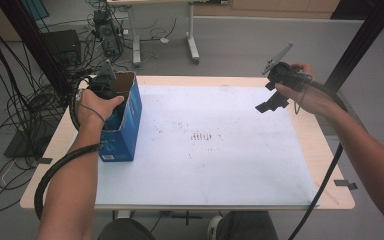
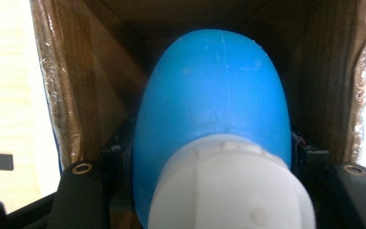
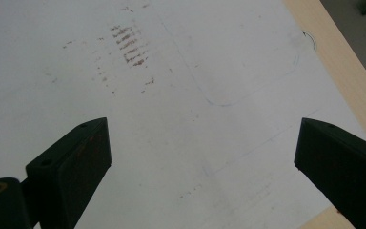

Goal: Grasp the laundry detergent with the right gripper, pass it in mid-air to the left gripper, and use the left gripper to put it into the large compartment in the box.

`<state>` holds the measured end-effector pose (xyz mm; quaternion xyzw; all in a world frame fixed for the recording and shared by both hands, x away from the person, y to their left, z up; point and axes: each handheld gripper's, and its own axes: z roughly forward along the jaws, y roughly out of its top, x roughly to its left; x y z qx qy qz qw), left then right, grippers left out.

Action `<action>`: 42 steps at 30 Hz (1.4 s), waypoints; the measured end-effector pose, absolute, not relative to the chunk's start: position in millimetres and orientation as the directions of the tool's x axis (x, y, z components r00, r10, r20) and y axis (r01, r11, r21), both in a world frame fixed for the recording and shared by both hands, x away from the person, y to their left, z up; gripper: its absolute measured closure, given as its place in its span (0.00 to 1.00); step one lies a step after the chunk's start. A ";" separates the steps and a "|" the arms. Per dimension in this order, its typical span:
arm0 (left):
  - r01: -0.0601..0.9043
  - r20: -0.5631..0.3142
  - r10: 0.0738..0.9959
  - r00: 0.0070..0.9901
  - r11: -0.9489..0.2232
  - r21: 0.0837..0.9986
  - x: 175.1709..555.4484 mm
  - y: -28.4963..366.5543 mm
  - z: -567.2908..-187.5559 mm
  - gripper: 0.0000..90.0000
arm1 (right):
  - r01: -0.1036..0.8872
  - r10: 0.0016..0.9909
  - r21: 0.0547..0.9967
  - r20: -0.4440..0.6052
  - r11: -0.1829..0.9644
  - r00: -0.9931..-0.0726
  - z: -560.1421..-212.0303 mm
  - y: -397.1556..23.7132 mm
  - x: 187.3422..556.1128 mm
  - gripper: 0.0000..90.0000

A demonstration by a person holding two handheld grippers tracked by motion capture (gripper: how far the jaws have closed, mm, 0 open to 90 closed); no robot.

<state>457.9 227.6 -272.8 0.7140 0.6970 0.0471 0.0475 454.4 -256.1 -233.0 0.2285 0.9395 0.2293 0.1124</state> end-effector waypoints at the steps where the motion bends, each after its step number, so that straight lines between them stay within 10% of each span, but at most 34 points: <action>1: 0.991 0.001 1.000 0.024 -0.024 0.134 457.9 227.4 -272.8 0.41 | 0.378 0.481 0.482 -0.106 0.790 -0.870 -233.0 -256.1 454.4 0.06; 42: 0.989 0.002 1.000 0.030 -0.030 0.143 457.1 228.1 -273.2 0.41 | 0.377 0.479 0.474 -0.113 0.796 -0.871 -231.8 -254.3 455.3 0.06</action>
